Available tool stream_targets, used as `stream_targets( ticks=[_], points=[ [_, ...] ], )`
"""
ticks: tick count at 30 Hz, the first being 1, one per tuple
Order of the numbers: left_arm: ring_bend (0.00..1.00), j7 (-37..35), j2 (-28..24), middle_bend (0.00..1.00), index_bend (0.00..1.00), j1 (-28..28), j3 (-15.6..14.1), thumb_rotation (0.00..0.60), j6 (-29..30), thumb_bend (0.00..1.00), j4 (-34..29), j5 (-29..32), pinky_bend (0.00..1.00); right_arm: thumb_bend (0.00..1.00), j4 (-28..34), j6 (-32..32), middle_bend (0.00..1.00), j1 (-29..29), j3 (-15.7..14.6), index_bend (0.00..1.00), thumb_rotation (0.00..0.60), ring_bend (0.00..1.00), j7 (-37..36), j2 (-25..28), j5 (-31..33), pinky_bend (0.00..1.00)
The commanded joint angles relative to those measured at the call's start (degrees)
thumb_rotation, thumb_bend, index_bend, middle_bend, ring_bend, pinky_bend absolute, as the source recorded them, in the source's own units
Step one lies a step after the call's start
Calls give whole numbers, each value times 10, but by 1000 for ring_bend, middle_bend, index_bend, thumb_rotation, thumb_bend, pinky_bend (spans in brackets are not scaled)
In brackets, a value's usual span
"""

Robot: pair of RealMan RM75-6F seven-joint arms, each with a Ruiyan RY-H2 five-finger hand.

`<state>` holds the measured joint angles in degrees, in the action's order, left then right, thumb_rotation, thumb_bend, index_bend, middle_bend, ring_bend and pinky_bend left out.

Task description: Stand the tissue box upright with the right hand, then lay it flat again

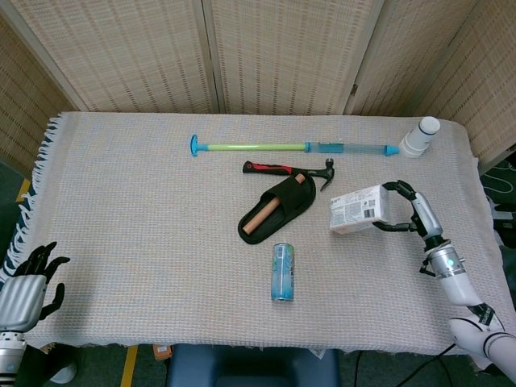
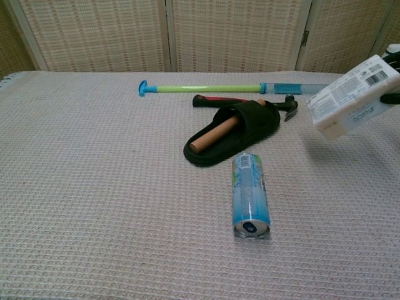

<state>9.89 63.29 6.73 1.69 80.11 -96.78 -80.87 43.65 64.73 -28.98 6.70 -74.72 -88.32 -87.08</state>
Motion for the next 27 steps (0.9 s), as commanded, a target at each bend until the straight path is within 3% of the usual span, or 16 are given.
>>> stream_targets(
  ticks=[1,9,16,27],
  points=[
    [0,0,0,0,249,0,0,600,-1,531,0,1,195,65,-82,12,390,4,-18,466,600,438,-61,-61,-19,43],
    [0,-1,1,0,248,2,1,600,-5,531,3,6,195,70,-176,15,390,8,-22,466,600,438,-114,-120,-10,43],
    [0,2,1,0,249,3,1,600,-8,531,3,8,195,72,-235,-3,391,9,-30,468,600,439,-83,-151,-8,43],
    [0,5,2,0,248,3,0,600,-8,532,2,7,195,73,-218,-44,390,8,-37,426,600,404,7,-132,-1,23]
  ],
)
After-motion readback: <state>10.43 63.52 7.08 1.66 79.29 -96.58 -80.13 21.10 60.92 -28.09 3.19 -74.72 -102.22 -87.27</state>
